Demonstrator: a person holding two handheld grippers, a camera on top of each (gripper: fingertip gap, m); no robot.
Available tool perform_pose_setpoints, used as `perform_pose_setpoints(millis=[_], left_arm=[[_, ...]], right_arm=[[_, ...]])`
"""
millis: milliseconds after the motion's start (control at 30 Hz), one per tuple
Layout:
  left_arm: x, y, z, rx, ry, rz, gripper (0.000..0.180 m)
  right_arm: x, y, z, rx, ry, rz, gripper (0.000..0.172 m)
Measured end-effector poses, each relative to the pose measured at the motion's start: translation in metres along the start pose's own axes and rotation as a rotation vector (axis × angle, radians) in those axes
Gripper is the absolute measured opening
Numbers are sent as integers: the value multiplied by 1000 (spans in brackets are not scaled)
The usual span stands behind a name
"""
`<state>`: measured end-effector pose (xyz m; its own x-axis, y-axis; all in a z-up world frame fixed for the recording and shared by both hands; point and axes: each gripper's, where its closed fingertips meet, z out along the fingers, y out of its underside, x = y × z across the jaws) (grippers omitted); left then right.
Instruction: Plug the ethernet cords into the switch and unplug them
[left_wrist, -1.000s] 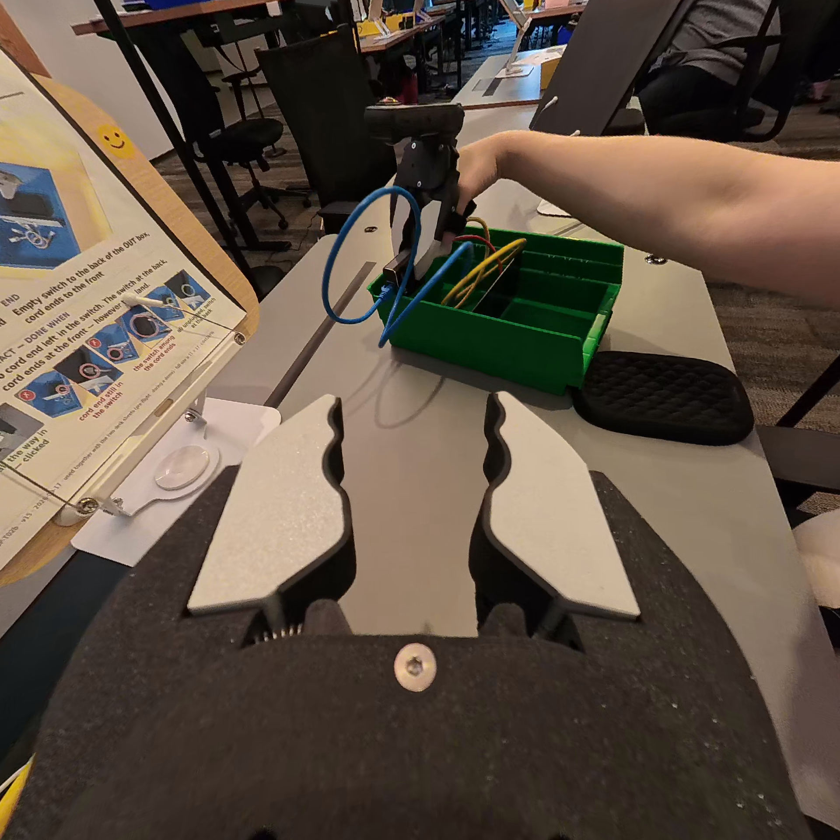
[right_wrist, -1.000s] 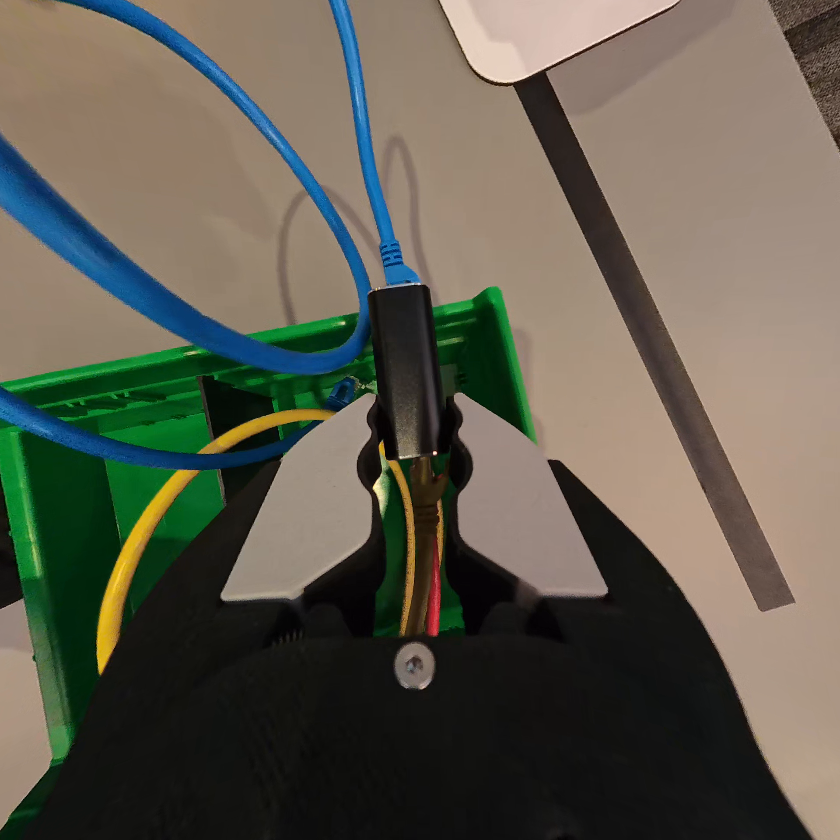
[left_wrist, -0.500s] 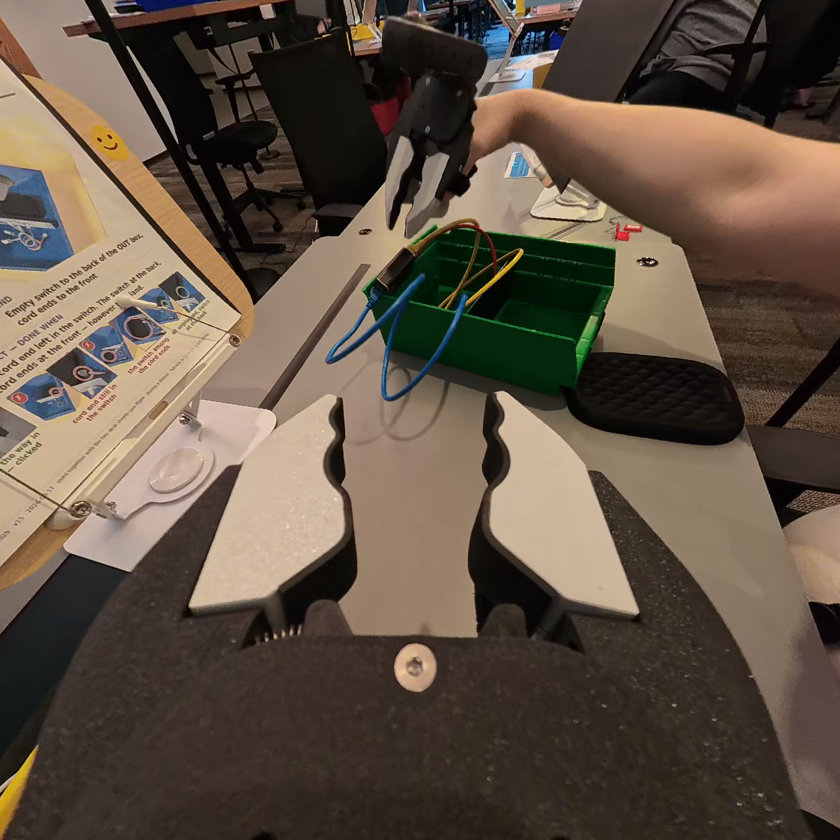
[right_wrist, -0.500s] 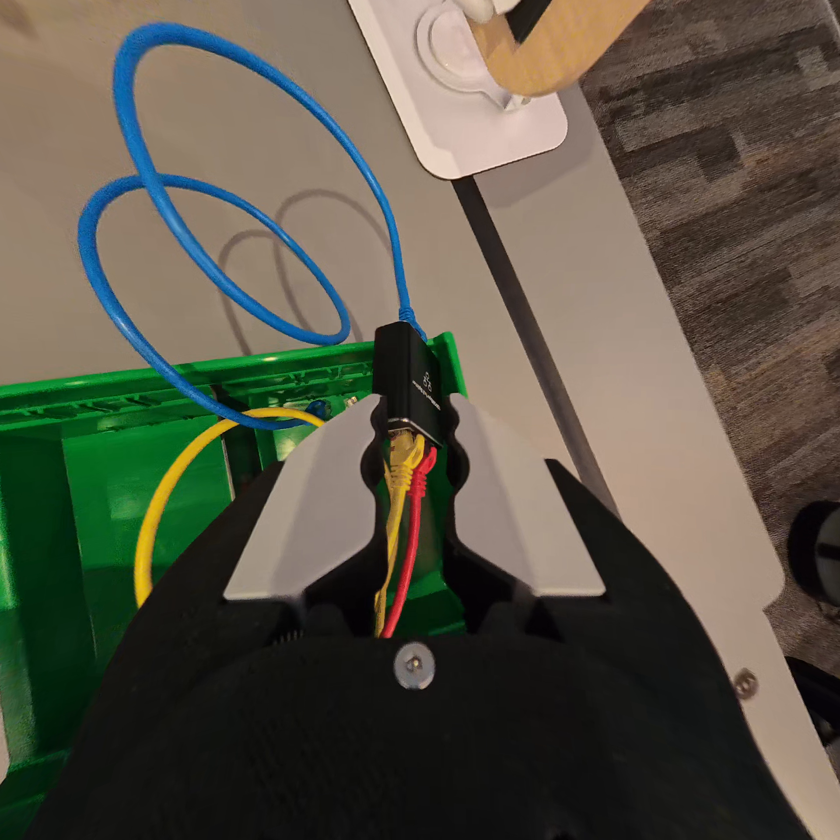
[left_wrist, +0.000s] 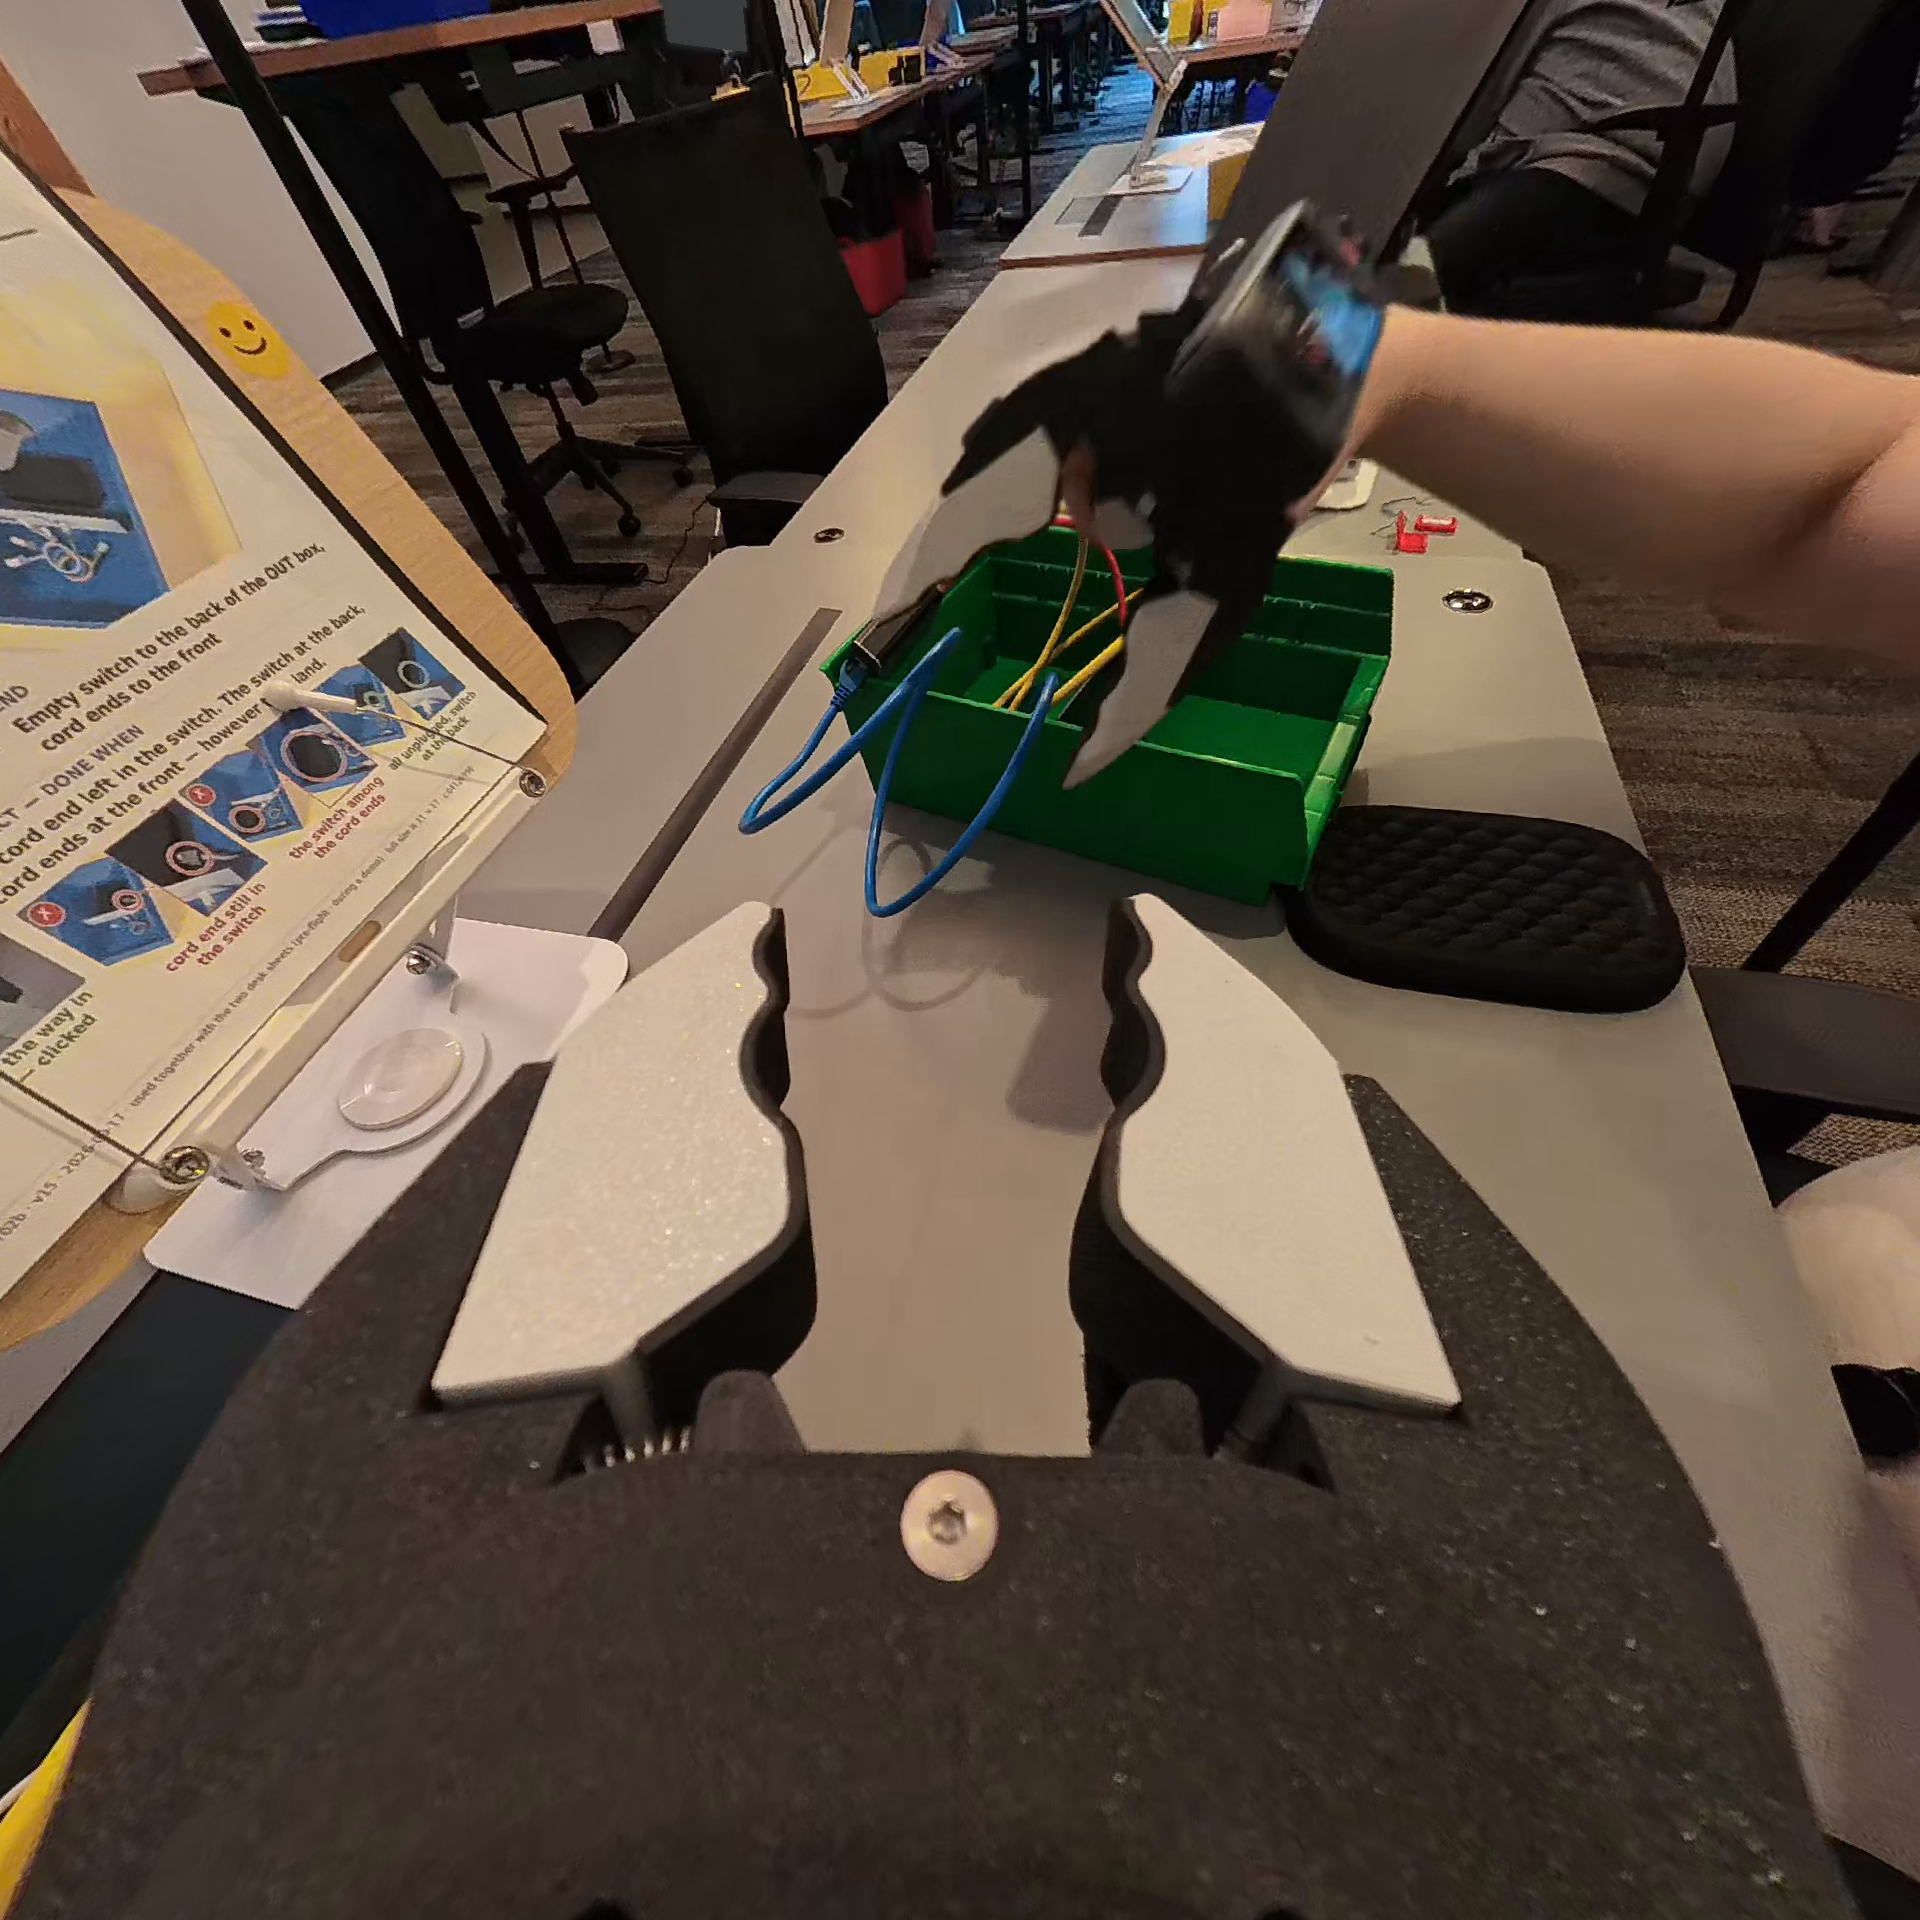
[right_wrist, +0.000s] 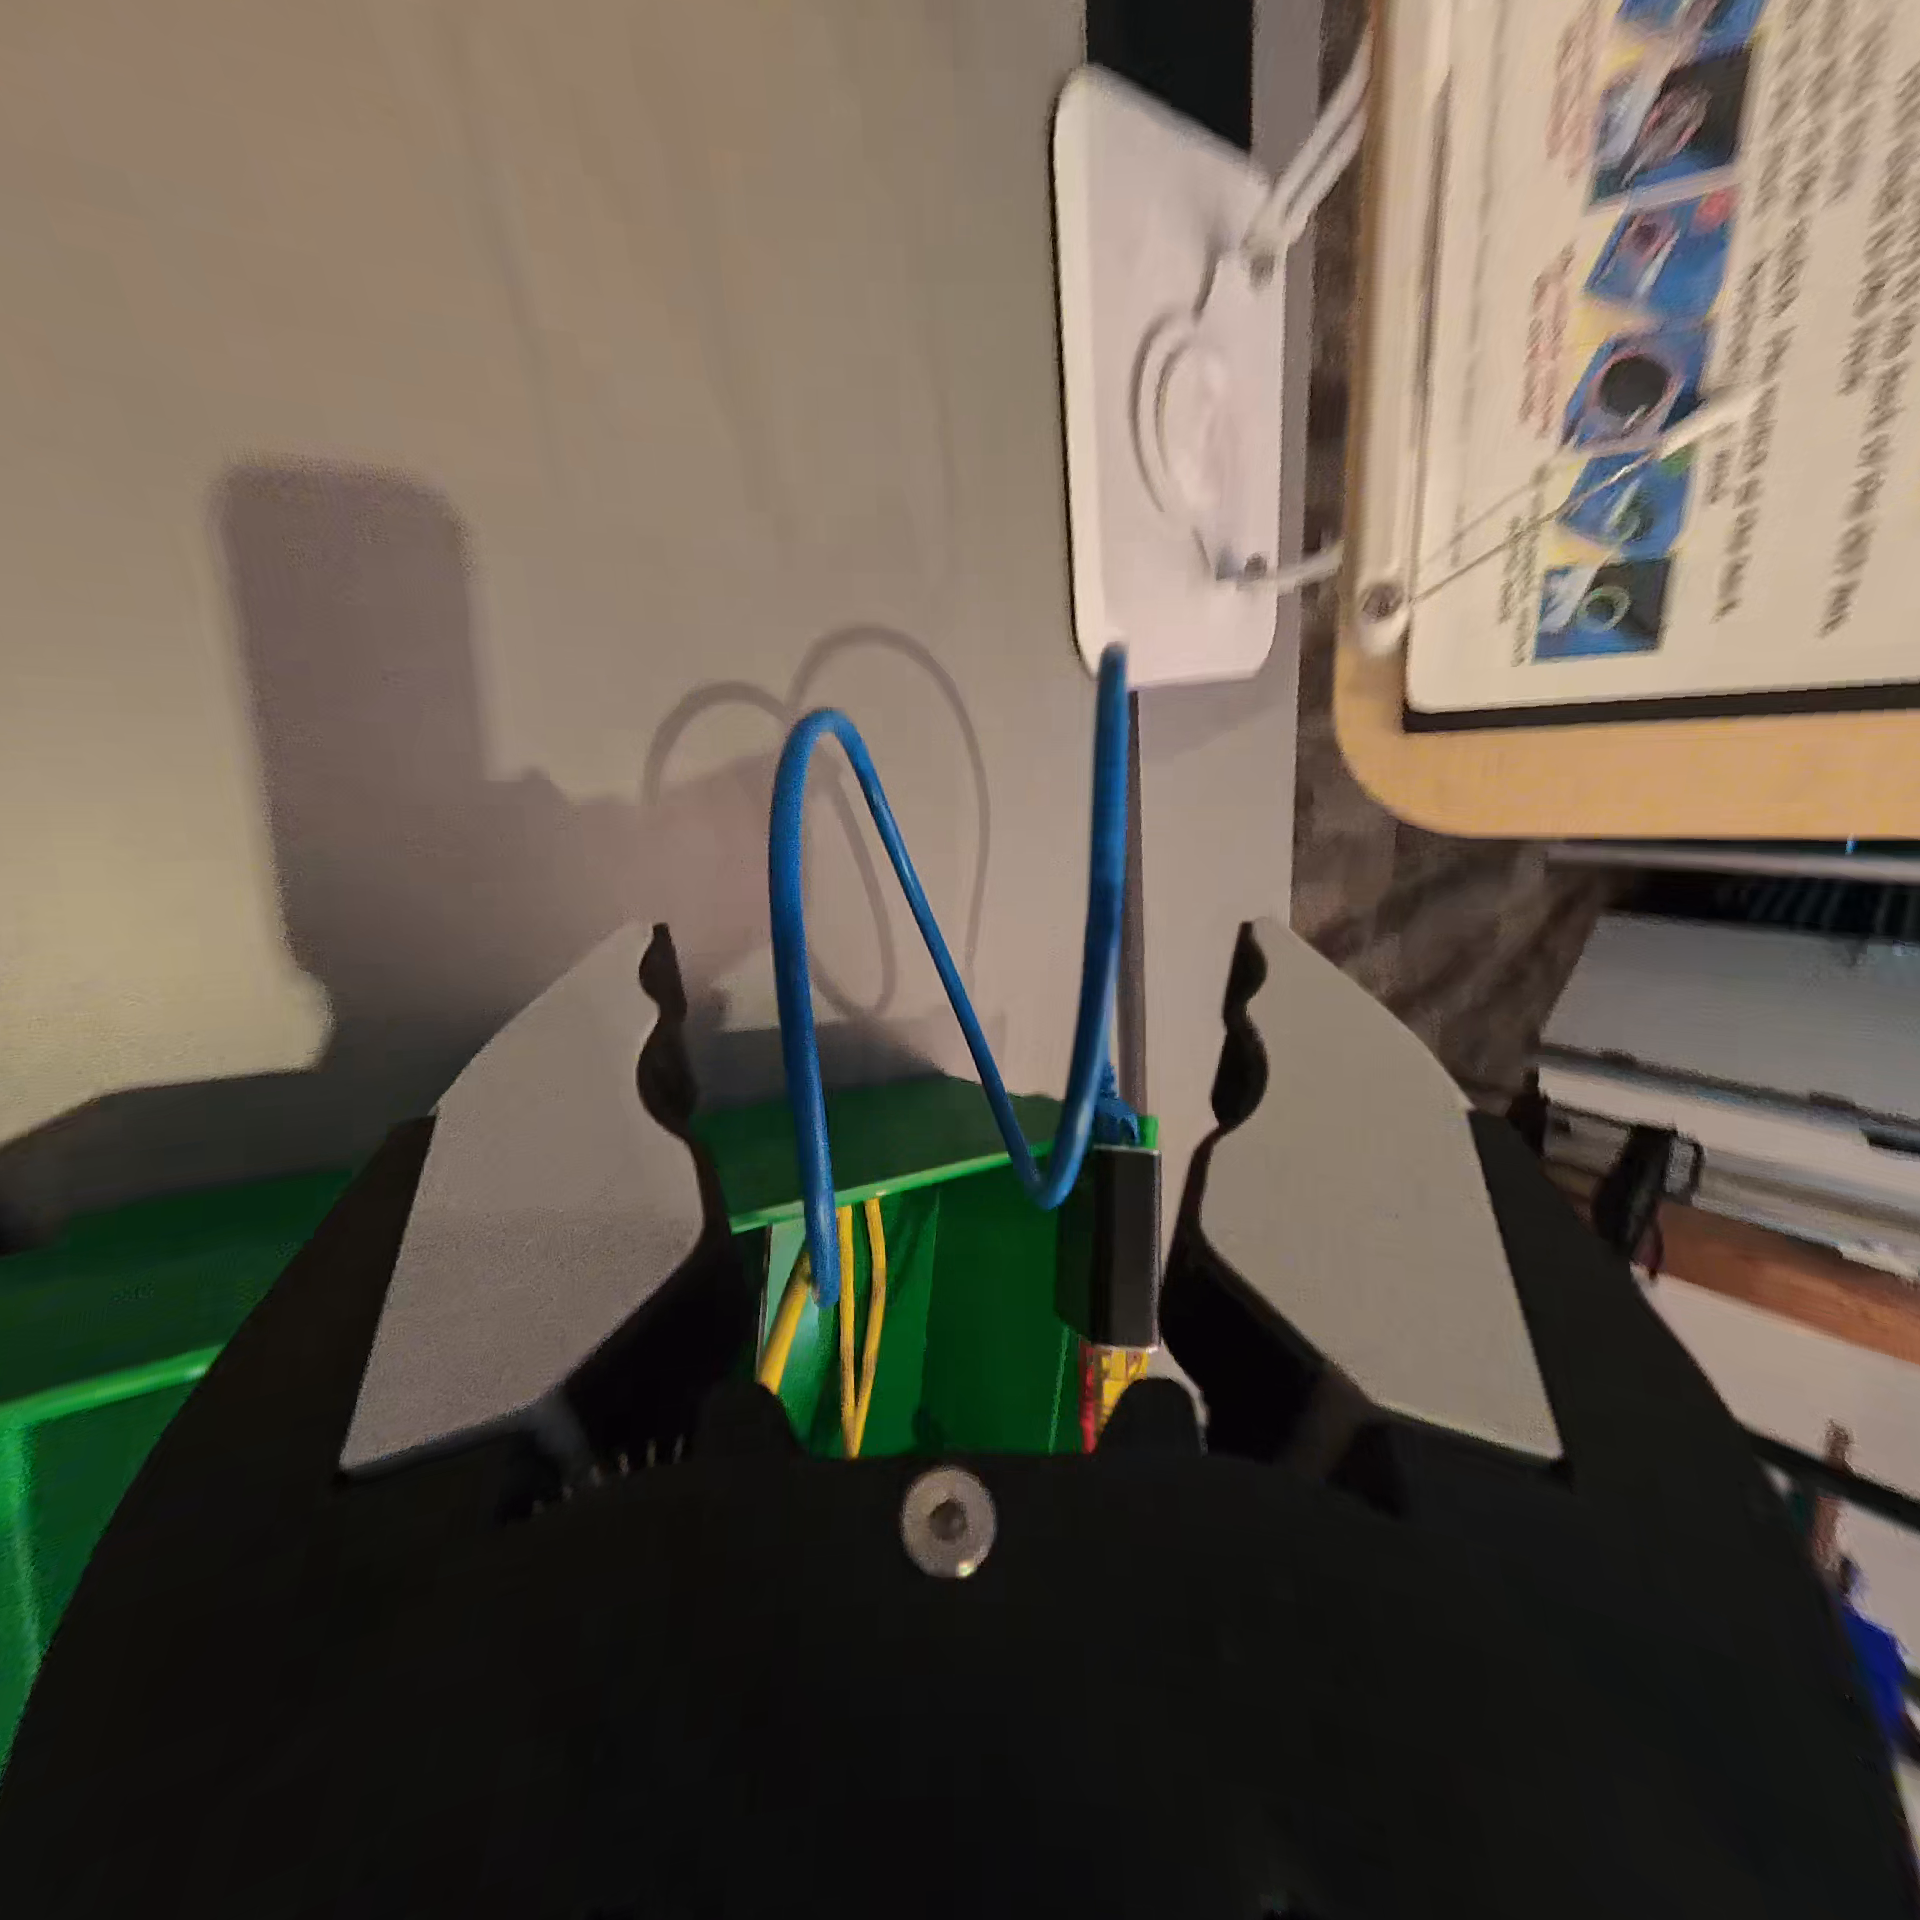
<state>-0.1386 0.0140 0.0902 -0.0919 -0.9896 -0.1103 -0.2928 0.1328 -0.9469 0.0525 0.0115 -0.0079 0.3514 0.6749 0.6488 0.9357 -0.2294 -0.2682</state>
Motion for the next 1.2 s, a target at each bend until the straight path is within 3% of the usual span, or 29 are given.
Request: perform_pose_setpoints(millis=[67, 100, 167, 367, 533, 667, 867, 1067, 1200], left_arm=[[2, 0, -1, 0, 4, 9, 58], [3, 0, -1, -1, 6, 12, 58], [3, 0, -2, 0, 8, 12, 58], [1, -1, -6, 19, 18, -5, 58], [3, -3, -7, 22, 19, 4, 58], [4, -4, -8, 29, 20, 5, 57], [5, -2, -4, 15, 25, 4, 57], [7, 3, 4, -16, 33, 9, 57], [7, 4, 5, -22, 35, 9, 58]], right_arm=[[0, 16, 17, -120, 20, -8, 101], [2, 23, 22, -167, 33, -19, 89], [-6, 26, 22, -177, -34, -41, 9], [39, 34, -21, -17, 36, 225, 7], [64, 84, -55, 237, -22, 652, 7], [52, 134, -49, 356, -108, 908, 8], [-8, 185, -8, 195, -243, 934, 9], [-14, 181, -5, 172, -293, 882, 9], [-10, 181, -13, 180, -325, 896, 21]])
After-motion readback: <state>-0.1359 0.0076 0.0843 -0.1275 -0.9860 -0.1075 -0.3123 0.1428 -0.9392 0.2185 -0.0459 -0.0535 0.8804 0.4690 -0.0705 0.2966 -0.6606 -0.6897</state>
